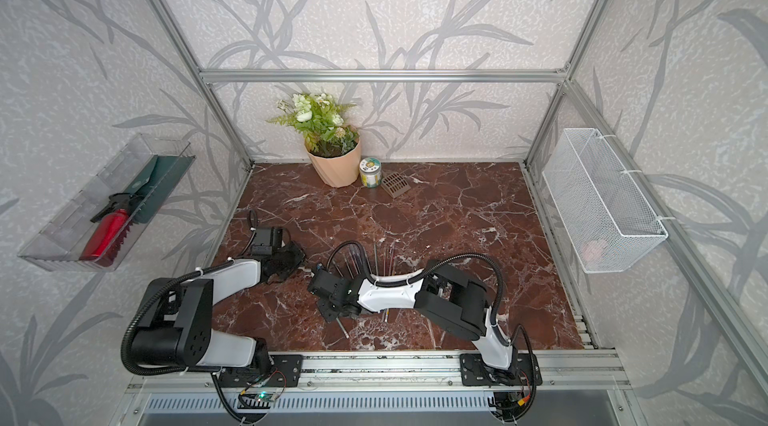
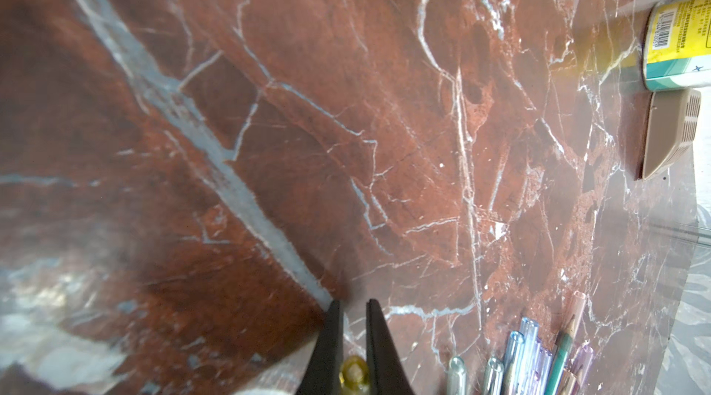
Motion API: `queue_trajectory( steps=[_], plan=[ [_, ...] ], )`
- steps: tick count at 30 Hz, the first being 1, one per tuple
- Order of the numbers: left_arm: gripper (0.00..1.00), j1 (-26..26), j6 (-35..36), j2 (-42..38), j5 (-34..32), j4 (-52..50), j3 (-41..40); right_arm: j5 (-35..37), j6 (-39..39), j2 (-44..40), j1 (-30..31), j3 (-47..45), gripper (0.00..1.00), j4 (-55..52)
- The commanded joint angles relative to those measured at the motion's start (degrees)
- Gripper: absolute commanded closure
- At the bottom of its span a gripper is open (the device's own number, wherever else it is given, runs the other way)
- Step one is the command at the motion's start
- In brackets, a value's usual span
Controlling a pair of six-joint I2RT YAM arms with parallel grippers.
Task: Remove the protective cover of the pencils
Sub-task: Place the pencil at the center of the board.
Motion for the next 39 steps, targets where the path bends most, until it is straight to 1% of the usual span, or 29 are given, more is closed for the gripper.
queue_trajectory(
  steps=[1, 13, 25, 27, 34, 39],
  plan=[
    [0.97, -0.5, 0.2, 2.2, -1.5, -4.5, -0.5, 1.0, 0.5, 2.3, -0.5, 0.3, 0.84, -2.5],
    [0.94, -0.7, 0.5, 2.2, -1.8, -5.1, -0.2, -0.4, -0.6, 1.3, -0.5, 0.9, 0.83, -2.0],
    [0.90, -0.8, 0.7, 1.5, -2.4, -6.2, 0.0, -0.1, -3.0, -4.2, -0.4, 2.2, 0.75, -4.1],
    [0.88, -0.8, 0.8, 1.5, -2.3, -6.2, 0.1, 0.4, -3.3, -5.9, -0.5, 1.3, 0.73, -4.1],
    [0.88, -0.8, 1.1, 1.6, -2.4, -6.4, 0.2, 3.5, -3.5, -11.9, -0.4, -3.7, 0.71, -3.6],
    [0.88, -0.9, 1.5, 2.1, -3.1, -8.0, 0.9, 6.2, -3.4, -16.1, -1.1, -9.1, 0.68, -0.3]
  ],
)
